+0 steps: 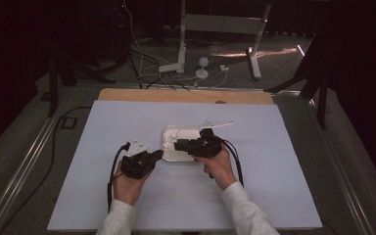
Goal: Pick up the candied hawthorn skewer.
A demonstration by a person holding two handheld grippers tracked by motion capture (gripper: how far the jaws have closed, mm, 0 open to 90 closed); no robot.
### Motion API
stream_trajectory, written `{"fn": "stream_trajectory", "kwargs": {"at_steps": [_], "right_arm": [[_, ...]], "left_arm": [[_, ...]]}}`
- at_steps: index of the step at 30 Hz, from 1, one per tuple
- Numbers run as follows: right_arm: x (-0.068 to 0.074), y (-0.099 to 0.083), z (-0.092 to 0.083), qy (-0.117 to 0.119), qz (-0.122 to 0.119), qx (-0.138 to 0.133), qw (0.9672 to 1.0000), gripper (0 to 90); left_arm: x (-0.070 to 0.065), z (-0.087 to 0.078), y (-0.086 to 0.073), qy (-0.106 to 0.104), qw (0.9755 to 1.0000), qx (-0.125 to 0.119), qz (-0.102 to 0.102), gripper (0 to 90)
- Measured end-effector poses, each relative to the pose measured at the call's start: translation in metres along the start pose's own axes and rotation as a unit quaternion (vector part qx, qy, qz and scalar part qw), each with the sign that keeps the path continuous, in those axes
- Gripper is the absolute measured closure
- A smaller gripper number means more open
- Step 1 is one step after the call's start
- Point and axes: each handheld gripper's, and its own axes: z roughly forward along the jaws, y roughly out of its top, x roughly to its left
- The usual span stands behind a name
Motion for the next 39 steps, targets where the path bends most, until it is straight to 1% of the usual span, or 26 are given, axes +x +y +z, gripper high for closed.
{"fn": "stream_trajectory", "kwargs": {"at_steps": [1,2,3,4,6,7,8,9,10,12,13,15,17,21,23,24,25,27,30,32,35,39], "right_arm": [[-0.001,0.0,0.001,0.002,0.005,-0.001,1.0,71.0],[-0.001,0.0,0.001,0.002,0.005,-0.001,1.0,71.0],[-0.002,0.0,0.001,0.008,0.012,-0.006,0.9999,70.2],[-0.003,0.001,0.0,0.016,0.022,-0.014,0.9995,70.3],[-0.005,0.002,-0.001,0.035,0.04,-0.028,0.9982,70.5],[-0.006,0.003,-0.002,0.04,0.042,-0.031,0.9978,70.7],[-0.006,0.003,-0.002,0.044,0.047,-0.033,0.9974,71.5],[-0.007,0.003,-0.004,0.049,0.054,-0.04,0.9965,71.7],[-0.007,0.003,-0.004,0.049,0.054,-0.04,0.9965,71.7],[-0.008,0.004,-0.005,0.066,0.063,-0.047,0.9947,72.8],[-0.006,0.005,-0.006,0.073,0.061,-0.051,0.9941,72.9],[-0.004,0.006,-0.005,0.073,0.057,-0.049,0.9945,72.9],[0.001,0.007,-0.003,0.073,0.048,-0.045,0.9952,73.7],[0.006,0.007,0.001,0.073,0.042,-0.04,0.9956,74.8],[0.007,0.008,0.003,0.069,0.039,-0.038,0.9961,76.6],[0.009,0.008,0.002,0.059,0.035,-0.041,0.9968,77.9],[0.009,0.009,0.002,0.049,0.033,-0.044,0.9973,79.0],[0.008,0.01,-0.001,0.035,0.036,-0.054,0.9973,79.8],[0.008,0.011,-0.002,0.027,0.042,-0.065,0.9967,80.2],[0.009,0.011,-0.002,0.021,0.044,-0.071,0.9962,80.3],[0.011,0.011,0.0,0.017,0.046,-0.08,0.9956,80.4],[0.011,0.011,0.001,0.013,0.052,-0.09,0.9945,80.3]], "left_arm": [[-0.001,-0.002,0.0,-0.018,0.9996,-0.02,0.008,89.4],[-0.001,-0.002,0.0,-0.018,0.9996,-0.02,0.008,89.4],[-0.002,-0.002,0.001,-0.024,0.9993,-0.024,0.015,89.4],[-0.003,-0.002,0.001,-0.024,0.9992,-0.025,0.021,89.3],[-0.002,-0.001,0.0,-0.037,0.9987,-0.029,0.018,89.3],[-0.001,-0.001,0.0,-0.043,0.9985,-0.028,0.018,89.3],[-0.001,0.0,-0.001,-0.05,0.9982,-0.025,0.022,89.4],[-0.001,0.001,-0.001,-0.052,0.998,-0.024,0.026,89.3],[-0.002,0.002,-0.001,-0.056,0.9978,-0.021,0.029,89.3],[-0.003,0.004,-0.002,-0.065,0.9972,-0.014,0.033,89.3],[-0.004,0.006,-0.002,-0.07,0.9968,-0.008,0.038,88.9],[-0.007,0.01,-0.003,-0.071,0.9963,-0.001,0.049,88.6],[-0.009,0.012,-0.004,-0.069,0.9962,0.002,0.052,88.6],[-0.008,0.013,-0.007,-0.063,0.9968,0.0,0.05,89.0],[-0.008,0.013,-0.007,-0.061,0.997,-0.001,0.048,89.3],[-0.008,0.013,-0.007,-0.056,0.9974,-0.001,0.044,89.7],[-0.007,0.012,-0.006,-0.057,0.9976,-0.003,0.041,90.0],[-0.006,0.011,-0.006,-0.056,0.9976,-0.009,0.04,90.0],[-0.004,0.011,-0.006,-0.055,0.9977,-0.01,0.038,90.0],[-0.003,0.01,-0.006,-0.052,0.9978,-0.011,0.041,90.0],[0.0,0.008,-0.007,-0.05,0.9977,-0.012,0.043,90.0],[0.001,0.009,-0.008,-0.046,0.9981,-0.008,0.039,90.0]]}}
